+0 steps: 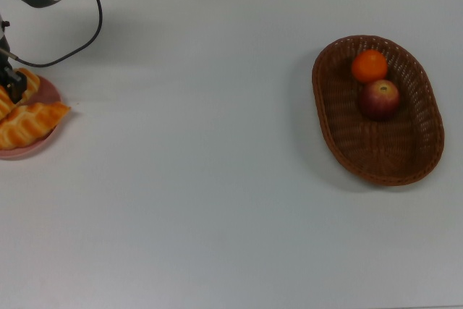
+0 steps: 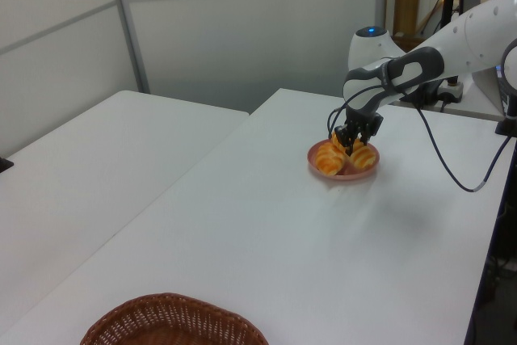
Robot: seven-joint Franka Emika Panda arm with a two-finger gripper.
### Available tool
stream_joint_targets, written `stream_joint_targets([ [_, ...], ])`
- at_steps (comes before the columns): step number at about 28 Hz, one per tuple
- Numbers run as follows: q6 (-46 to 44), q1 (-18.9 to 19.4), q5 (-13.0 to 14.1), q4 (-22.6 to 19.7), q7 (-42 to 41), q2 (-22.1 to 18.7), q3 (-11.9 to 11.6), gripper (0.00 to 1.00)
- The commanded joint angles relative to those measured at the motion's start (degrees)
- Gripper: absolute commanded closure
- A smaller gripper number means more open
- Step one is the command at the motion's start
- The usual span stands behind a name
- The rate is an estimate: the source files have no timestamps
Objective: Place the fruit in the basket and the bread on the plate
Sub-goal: 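Place the striped roll on the pink plate beside the braided roll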
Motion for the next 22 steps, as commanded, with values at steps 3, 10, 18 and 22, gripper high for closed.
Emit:
stream_joint_targets([
  [3,-0.3,0.3,-1.2,0.5,0.9,-1.3,-0.9,0.0],
  [10,-0.4,0.3,-2.3,0.5,0.8,-2.4,-1.3,0.0],
  [18,-10.1,3.0,-1.9,0.0,-0.9,-9.3,0.0,0.0],
  [22,-22.8,6.9,-0.2,0.1,-5.5,-14.4,0.4,0.0],
])
